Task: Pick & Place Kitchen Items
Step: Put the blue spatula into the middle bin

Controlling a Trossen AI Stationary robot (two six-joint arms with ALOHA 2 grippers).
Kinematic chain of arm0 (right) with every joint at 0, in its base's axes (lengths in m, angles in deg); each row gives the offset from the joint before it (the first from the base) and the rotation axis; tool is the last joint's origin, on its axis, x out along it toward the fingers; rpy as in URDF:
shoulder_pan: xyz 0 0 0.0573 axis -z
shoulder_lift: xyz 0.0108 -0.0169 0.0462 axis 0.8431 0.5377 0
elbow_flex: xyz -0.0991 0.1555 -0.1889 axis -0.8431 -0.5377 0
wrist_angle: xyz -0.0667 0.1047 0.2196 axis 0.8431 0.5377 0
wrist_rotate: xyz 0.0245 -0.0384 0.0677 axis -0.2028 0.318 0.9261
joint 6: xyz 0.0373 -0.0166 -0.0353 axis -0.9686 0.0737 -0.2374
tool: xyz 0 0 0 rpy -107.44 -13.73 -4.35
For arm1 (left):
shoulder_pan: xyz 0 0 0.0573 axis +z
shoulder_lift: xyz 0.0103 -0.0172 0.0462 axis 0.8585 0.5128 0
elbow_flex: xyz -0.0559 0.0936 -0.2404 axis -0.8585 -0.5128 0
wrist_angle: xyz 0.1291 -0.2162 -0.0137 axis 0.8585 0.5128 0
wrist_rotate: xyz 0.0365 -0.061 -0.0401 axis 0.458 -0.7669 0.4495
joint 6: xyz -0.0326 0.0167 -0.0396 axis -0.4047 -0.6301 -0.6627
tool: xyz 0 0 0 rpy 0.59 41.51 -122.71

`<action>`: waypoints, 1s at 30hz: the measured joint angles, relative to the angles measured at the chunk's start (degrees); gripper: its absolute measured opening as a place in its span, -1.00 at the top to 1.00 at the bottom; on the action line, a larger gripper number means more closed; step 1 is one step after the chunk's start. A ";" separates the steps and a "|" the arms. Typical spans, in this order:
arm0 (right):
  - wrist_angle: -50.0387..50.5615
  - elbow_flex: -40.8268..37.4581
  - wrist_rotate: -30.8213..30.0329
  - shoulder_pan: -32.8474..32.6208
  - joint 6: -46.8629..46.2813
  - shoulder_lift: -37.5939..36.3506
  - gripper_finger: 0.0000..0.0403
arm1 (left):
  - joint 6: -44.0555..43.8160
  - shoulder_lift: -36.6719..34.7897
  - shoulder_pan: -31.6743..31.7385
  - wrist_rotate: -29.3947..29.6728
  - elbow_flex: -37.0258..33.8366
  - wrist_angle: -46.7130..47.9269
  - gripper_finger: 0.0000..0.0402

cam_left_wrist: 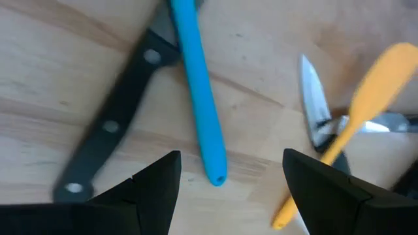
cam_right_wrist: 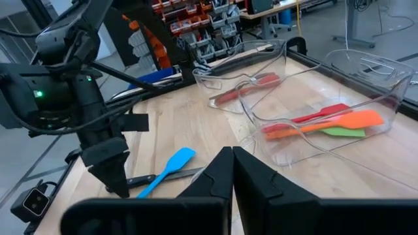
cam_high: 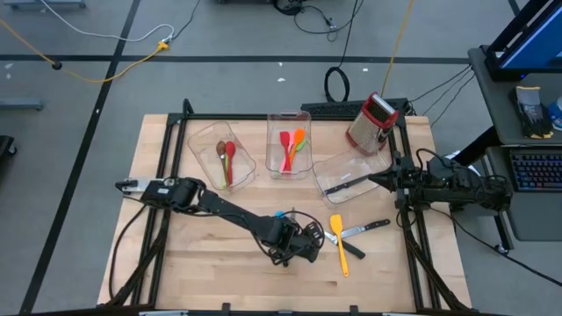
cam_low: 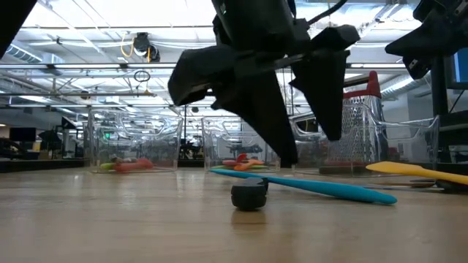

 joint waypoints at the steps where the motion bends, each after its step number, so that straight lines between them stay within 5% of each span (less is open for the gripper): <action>1: -0.01 0.00 -0.06 0.00 0.01 0.00 0.98 | -0.40 0.61 0.00 0.01 0.00 -0.30 -0.36; 30: 0.04 0.04 -4.24 0.02 0.17 0.02 0.98 | -4.86 3.70 2.08 -4.69 -0.39 -2.63 -0.36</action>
